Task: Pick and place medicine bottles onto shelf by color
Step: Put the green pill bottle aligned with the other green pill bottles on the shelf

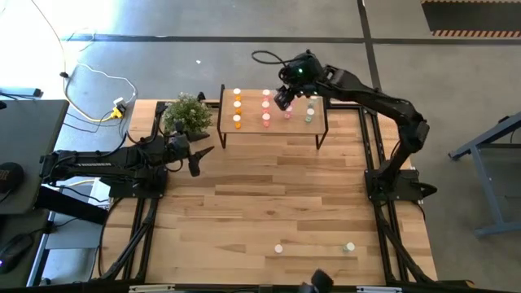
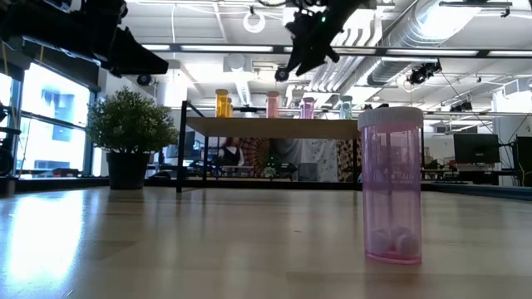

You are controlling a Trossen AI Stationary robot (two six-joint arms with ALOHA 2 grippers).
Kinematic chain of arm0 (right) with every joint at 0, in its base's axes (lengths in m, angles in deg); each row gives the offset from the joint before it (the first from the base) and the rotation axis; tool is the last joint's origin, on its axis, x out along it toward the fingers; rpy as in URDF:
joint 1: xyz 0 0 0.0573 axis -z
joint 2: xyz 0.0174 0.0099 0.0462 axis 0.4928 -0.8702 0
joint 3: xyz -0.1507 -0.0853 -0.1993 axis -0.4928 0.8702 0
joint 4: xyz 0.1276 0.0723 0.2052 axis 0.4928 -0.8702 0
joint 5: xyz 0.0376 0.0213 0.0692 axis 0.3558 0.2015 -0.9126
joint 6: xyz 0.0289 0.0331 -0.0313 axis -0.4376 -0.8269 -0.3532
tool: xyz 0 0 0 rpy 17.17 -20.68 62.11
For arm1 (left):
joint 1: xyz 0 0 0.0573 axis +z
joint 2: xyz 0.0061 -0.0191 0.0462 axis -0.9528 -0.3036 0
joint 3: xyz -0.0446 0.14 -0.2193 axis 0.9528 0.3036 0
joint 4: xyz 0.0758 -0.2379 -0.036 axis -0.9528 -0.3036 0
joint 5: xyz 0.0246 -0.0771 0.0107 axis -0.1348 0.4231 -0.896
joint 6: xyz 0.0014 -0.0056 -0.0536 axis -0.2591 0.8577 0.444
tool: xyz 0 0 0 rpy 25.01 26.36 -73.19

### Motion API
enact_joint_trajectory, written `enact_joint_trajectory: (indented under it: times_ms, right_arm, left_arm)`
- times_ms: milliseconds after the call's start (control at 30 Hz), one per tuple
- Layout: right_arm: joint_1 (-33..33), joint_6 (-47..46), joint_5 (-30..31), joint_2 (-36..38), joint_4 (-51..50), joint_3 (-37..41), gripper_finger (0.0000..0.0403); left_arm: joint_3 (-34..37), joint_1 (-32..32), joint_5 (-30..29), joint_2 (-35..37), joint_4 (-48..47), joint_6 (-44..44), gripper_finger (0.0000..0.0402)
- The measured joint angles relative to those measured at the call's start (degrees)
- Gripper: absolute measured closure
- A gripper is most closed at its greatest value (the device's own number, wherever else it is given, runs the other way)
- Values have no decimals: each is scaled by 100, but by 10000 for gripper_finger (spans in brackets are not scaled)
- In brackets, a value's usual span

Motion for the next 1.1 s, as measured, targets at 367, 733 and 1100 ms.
enact_joint_trajectory:
  times_ms: [367,733,1100]
  right_arm:
    - [-1288,-164,91,384,-1024,0,224]
    - [-2522,-1357,818,1029,-561,1523,224]
    - [-4129,-3384,1939,2102,483,3562,224]
  left_arm:
    - [-337,-7,783,-2,-325,445,202]
    - [-370,-134,1324,0,-429,743,202]
    - [-370,-610,1308,0,-386,1017,202]
